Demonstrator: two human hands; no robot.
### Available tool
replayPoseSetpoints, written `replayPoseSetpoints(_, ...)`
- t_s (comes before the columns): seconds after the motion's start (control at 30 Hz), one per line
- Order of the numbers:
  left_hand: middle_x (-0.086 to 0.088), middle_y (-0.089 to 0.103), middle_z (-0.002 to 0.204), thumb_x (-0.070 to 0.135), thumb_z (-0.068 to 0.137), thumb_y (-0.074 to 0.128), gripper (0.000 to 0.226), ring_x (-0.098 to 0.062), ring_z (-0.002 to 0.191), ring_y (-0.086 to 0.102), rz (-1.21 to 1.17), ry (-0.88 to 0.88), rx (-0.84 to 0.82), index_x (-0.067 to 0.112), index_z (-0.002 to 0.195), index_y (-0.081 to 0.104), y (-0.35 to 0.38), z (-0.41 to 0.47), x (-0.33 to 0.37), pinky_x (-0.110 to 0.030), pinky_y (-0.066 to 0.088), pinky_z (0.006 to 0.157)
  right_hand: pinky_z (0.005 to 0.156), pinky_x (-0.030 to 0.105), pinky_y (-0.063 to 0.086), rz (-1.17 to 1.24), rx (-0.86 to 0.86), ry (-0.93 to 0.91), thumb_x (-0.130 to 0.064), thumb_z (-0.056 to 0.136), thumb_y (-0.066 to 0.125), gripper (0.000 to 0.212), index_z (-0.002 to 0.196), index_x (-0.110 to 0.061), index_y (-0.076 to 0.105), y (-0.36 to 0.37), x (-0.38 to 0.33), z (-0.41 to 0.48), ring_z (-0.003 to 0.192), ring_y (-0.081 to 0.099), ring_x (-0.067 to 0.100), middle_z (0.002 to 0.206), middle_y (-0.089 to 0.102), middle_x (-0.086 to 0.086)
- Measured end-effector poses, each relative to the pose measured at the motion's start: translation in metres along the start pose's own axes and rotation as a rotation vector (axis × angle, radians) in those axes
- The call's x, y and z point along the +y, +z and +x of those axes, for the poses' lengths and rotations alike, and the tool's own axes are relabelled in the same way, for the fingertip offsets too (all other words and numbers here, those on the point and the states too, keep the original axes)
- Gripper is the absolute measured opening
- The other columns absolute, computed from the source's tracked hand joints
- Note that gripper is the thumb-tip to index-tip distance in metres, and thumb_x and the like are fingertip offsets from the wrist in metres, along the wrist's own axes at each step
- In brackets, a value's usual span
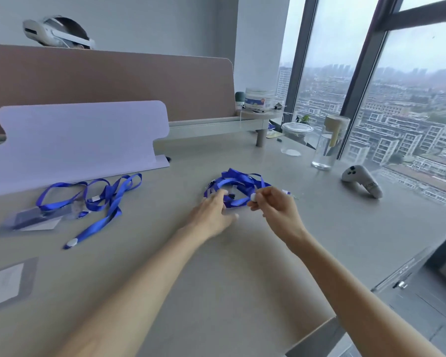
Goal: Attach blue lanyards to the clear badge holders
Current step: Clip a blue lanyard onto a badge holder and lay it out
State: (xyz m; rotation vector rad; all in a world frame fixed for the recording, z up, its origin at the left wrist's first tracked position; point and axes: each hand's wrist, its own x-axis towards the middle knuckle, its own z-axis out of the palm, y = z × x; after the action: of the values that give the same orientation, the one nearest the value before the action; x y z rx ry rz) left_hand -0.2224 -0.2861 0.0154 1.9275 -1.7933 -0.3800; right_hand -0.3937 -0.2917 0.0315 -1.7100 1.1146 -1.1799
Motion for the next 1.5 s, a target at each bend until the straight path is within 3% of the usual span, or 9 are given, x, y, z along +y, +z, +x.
replayPoseSetpoints(0.23,0.007,0.054,0.113,0.062,0.067,0.054,0.059,-0.018,0.102,0.047,-0.288,-0.107,0.0,0.028,0.115,0.047,0.002,-0.004,0.041,-0.035,0.043,0.09,0.068,0.026,0.043,0.221,-0.216,-0.109,-0.012,0.1,0.051,0.018,0.092,-0.011,0.066,-0.023,-0.038,-0.012,0.076,0.062,0.015,0.078,0.069,-0.003)
replayPoseSetpoints(0.37,0.008,0.059,0.101,0.04,0.085,0.045,0.027,-0.019,0.095,0.056,-0.414,-0.187,0.047,0.034,0.111,0.047,0.002,0.001,0.048,-0.033,0.044,0.082,0.07,0.029,0.042,0.244,-0.219,-0.039,-0.015,0.099,0.053,0.018,0.095,-0.004,0.067,-0.034,-0.037,-0.017,0.076,0.061,0.015,0.078,0.067,0.0)
replayPoseSetpoints(0.5,-0.001,0.068,0.082,0.014,0.083,0.036,0.033,-0.015,0.066,0.061,-0.693,-0.212,0.167,0.032,0.097,0.06,-0.01,0.0,0.042,-0.029,0.052,0.072,0.069,0.027,0.042,0.269,-0.154,0.022,-0.016,0.099,0.051,0.02,0.1,-0.004,0.067,-0.043,-0.033,-0.019,0.074,0.059,0.016,0.076,0.064,0.001)
replayPoseSetpoints(0.77,-0.005,0.059,0.067,0.019,0.095,0.041,0.028,-0.022,0.063,0.057,-0.968,-0.067,0.152,0.013,0.07,0.051,-0.057,-0.027,0.029,-0.027,0.04,0.06,0.061,0.019,0.042,-0.08,-0.09,0.119,-0.015,0.099,0.046,0.026,0.12,-0.012,0.061,-0.007,-0.01,-0.013,0.068,0.062,0.013,0.078,0.07,-0.003)
replayPoseSetpoints(1.0,-0.009,0.051,0.058,0.028,0.096,0.047,0.039,-0.021,0.049,0.048,-1.186,-0.107,0.175,0.012,0.061,0.044,-0.111,-0.058,0.012,-0.023,0.038,0.048,0.064,0.028,0.049,-0.265,-0.073,0.035,-0.045,0.072,0.076,0.085,0.143,-0.033,0.031,0.065,-0.023,-0.005,0.076,0.064,0.012,0.076,0.069,-0.003)
replayPoseSetpoints(1.1,0.005,0.057,0.056,0.04,0.089,0.047,0.036,-0.019,0.056,0.056,-1.087,0.008,0.177,0.018,0.06,0.047,-0.126,-0.075,-0.016,-0.032,0.04,0.062,0.062,0.029,0.047,-0.335,-0.085,-0.036,-0.045,0.08,0.069,0.06,0.134,-0.039,0.044,0.092,-0.029,-0.001,0.073,0.063,0.014,0.068,0.067,-0.006)
replayPoseSetpoints(1.2,0.002,0.053,0.059,0.034,0.096,0.039,0.038,-0.015,0.057,0.06,-0.994,0.037,0.222,0.019,0.062,0.046,-0.137,-0.09,-0.045,-0.029,0.043,0.06,0.054,0.026,0.04,-0.473,-0.084,-0.094,-0.036,0.088,0.058,0.009,0.089,-0.031,0.065,0.115,-0.036,0.004,0.064,0.058,0.018,0.058,0.058,-0.009)
replayPoseSetpoints(1.37,-0.003,0.056,0.055,0.03,0.098,0.04,0.047,-0.019,0.047,0.052,-1.191,-0.281,0.34,0.017,0.053,0.044,-0.146,-0.104,-0.075,-0.027,0.037,0.05,0.064,0.03,0.05,-0.579,-0.177,-0.062,-0.032,0.089,0.058,0.014,0.1,-0.024,0.062,0.13,-0.016,0.01,0.077,0.063,0.021,0.074,0.066,-0.009)
replayPoseSetpoints(1.5,-0.005,0.058,0.055,0.031,0.095,0.044,0.039,-0.023,0.055,0.054,-1.182,-0.263,0.343,0.015,0.06,0.046,-0.142,-0.115,-0.094,-0.032,0.04,0.058,0.077,0.034,0.046,-0.664,-0.177,-0.148,-0.027,0.093,0.053,0.024,0.114,-0.021,0.063,0.125,0.003,0.022,0.097,0.059,0.023,0.096,0.067,-0.001)
